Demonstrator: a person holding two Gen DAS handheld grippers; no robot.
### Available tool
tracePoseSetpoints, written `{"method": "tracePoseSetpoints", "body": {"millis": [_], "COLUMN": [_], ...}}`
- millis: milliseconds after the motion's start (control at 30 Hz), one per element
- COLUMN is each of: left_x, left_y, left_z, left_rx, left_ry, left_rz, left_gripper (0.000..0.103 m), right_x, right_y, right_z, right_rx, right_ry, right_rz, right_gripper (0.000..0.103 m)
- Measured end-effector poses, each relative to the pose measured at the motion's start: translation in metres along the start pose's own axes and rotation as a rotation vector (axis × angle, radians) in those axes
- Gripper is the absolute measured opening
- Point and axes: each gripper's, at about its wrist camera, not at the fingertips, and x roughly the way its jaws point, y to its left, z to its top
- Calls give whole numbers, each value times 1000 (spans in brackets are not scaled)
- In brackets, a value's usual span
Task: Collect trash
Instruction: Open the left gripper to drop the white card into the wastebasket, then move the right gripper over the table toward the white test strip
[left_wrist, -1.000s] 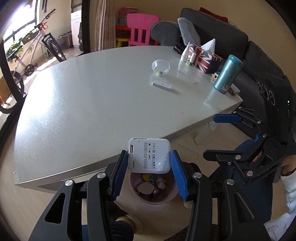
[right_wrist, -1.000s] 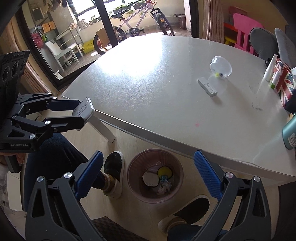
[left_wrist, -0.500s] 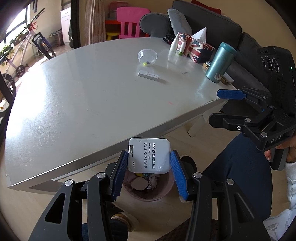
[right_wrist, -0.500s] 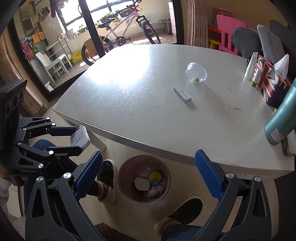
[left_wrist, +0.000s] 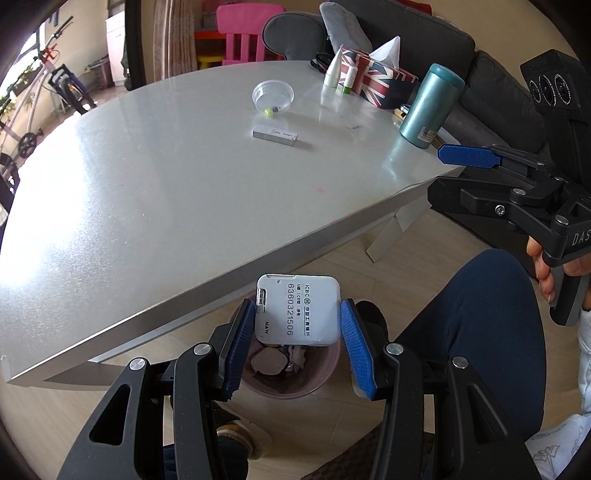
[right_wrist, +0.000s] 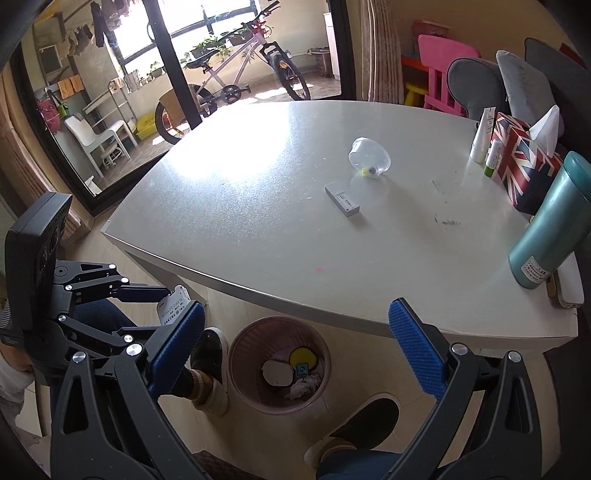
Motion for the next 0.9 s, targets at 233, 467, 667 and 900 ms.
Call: {"method": "tracePoseSetpoints", "body": {"millis": [233, 467, 667, 900], "left_x": [-5, -13, -17, -24], "left_y": [2, 8, 10, 20], "left_z": [3, 6, 10, 16], "left_rx": [-9, -31, -36, -54], "left_ry": [-40, -54, -64, -84], "left_rz": [12, 19, 27, 31], "left_gripper": [93, 95, 95, 95], "right_x": [0, 3, 9, 22], "right_y": [-3, -6, -9, -13], "right_z": [-1, -1, 4, 25], "right_rx": [8, 10, 4, -41], "right_ry": [-1, -1, 3, 12], "right_rz": [-1, 1, 2, -11], "right_gripper": [98, 98, 98, 98]}}
